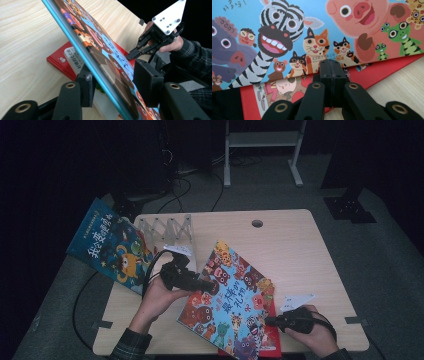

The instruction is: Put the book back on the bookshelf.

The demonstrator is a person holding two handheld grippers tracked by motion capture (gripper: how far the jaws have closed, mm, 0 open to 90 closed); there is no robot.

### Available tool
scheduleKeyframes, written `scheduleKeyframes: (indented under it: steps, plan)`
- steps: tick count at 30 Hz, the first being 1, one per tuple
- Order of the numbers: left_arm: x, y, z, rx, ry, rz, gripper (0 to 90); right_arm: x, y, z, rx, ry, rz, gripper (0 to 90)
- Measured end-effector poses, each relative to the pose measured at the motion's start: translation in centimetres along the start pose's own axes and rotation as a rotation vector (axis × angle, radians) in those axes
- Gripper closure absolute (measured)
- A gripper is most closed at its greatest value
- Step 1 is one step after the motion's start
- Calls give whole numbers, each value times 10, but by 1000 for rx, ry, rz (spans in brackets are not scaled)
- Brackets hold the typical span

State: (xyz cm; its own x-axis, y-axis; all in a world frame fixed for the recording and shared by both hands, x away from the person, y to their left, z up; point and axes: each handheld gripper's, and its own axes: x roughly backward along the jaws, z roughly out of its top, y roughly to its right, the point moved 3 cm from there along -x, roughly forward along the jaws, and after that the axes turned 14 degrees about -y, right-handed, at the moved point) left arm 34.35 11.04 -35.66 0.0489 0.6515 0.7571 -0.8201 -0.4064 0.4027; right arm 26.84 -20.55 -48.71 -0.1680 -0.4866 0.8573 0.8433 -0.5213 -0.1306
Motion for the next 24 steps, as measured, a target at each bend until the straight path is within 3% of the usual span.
scheduleKeyframes:
  steps: [1,10,24]
  plan:
    - [1,1,2,-5,-10,6,585,0,0,0,1,0,-2,892]
    - [5,9,16,-10,-53,13,605,0,-1,2,8,5,4,879]
    - [10,12,38,40,-90,27,664,-4,-4,6,22,15,16,866]
